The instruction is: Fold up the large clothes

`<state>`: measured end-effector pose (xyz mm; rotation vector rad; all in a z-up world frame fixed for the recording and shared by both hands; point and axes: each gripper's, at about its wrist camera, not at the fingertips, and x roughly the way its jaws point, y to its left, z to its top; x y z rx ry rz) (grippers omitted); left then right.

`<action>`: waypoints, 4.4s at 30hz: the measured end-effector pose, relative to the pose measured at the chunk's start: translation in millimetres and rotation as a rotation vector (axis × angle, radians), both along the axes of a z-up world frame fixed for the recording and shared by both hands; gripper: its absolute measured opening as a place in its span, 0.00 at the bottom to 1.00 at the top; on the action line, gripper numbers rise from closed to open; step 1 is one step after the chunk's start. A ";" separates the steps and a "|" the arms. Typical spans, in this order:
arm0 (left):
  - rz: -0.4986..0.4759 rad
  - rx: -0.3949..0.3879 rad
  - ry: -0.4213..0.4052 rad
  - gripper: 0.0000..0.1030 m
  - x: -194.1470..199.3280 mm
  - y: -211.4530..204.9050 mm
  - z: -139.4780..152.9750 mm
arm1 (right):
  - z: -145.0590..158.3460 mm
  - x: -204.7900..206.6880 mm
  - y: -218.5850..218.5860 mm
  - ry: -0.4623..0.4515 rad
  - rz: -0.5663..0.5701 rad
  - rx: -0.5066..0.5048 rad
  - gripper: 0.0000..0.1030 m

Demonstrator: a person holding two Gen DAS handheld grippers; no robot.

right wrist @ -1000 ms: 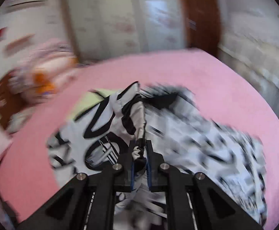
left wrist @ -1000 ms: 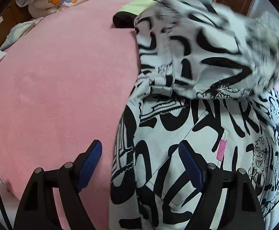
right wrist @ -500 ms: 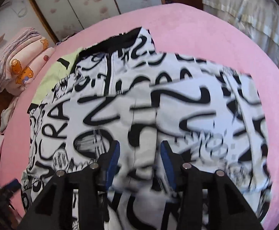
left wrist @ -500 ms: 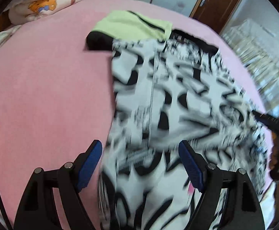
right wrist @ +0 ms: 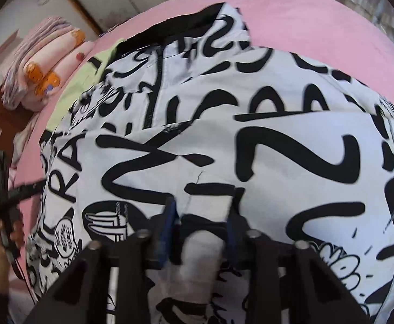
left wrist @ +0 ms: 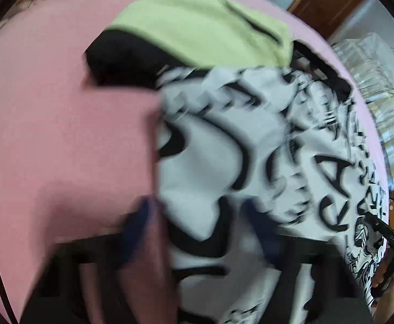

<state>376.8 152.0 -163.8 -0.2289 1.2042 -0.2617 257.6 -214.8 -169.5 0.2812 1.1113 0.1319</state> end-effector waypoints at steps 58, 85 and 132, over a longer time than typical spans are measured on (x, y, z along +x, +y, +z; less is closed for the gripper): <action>-0.100 0.129 -0.204 0.18 -164.3 -40.8 11.6 | 17.5 -30.5 54.1 -0.048 -0.126 -0.385 0.33; -0.140 0.199 -0.410 0.68 -272.8 -62.9 141.9 | 126.3 -172.4 58.0 -0.201 -0.141 -0.180 0.35; -0.022 0.145 -0.039 0.74 -383.5 25.6 12.4 | 23.8 -384.4 -89.2 0.019 -0.264 0.000 0.53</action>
